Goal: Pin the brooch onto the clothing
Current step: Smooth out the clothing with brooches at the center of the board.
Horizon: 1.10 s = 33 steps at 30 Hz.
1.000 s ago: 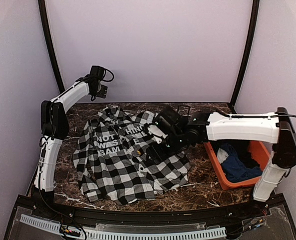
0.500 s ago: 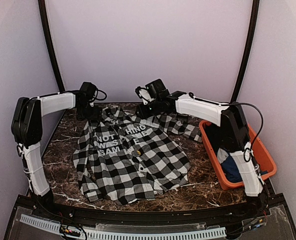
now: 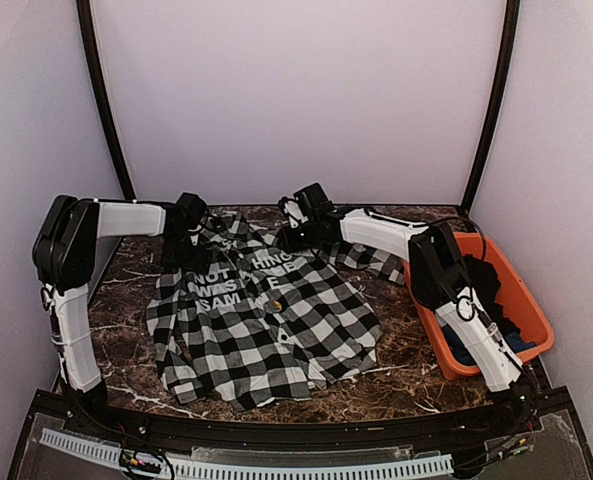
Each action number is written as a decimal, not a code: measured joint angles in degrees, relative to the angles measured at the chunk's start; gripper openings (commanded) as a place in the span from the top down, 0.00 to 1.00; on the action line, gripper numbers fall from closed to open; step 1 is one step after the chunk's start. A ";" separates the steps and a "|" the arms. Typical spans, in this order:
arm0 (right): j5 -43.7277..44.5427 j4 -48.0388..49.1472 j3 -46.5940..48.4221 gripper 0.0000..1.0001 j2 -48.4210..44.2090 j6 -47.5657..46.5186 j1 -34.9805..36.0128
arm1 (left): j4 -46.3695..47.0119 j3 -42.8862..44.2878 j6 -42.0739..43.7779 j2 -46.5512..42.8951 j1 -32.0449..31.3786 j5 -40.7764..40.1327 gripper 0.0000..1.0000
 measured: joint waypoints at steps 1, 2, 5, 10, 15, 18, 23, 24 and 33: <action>0.04 0.17 -0.13 0.70 0.00 0.76 -0.15 | -0.96 0.79 0.63 1.62 -0.50 -0.66 0.14; 0.09 0.42 -0.31 0.70 0.00 1.68 -0.37 | -2.14 1.70 1.38 3.21 -1.03 -1.33 0.14; 0.11 0.98 -0.92 0.71 0.00 4.26 -1.51 | -5.46 6.45 4.09 6.05 -2.25 -4.02 0.14; 0.66 0.87 -1.18 0.73 0.00 6.97 -4.44 | -11.10 13.79 8.72 10.60 -3.74 -10.25 0.14; 1.95 0.11 -1.16 0.73 0.02 8.24 -6.80 | -13.62 15.13 11.74 11.56 -4.79 -14.88 0.12; 1.92 -0.13 -1.16 0.73 0.02 8.55 -7.96 | -15.06 15.39 13.55 11.74 -4.74 -17.70 0.05; -0.37 0.68 -1.40 0.70 -0.22 7.93 -8.94 | -16.59 17.11 15.32 12.28 -4.48 -19.54 0.01; -1.20 1.86 -3.10 0.69 -1.07 7.78 -8.94 | -16.83 17.44 15.32 12.35 -4.37 -19.37 0.01; -2.91 5.29 -22.53 0.58 -22.05 3.74 -5.27 | -14.82 19.87 12.31 8.57 -3.82 -14.34 0.01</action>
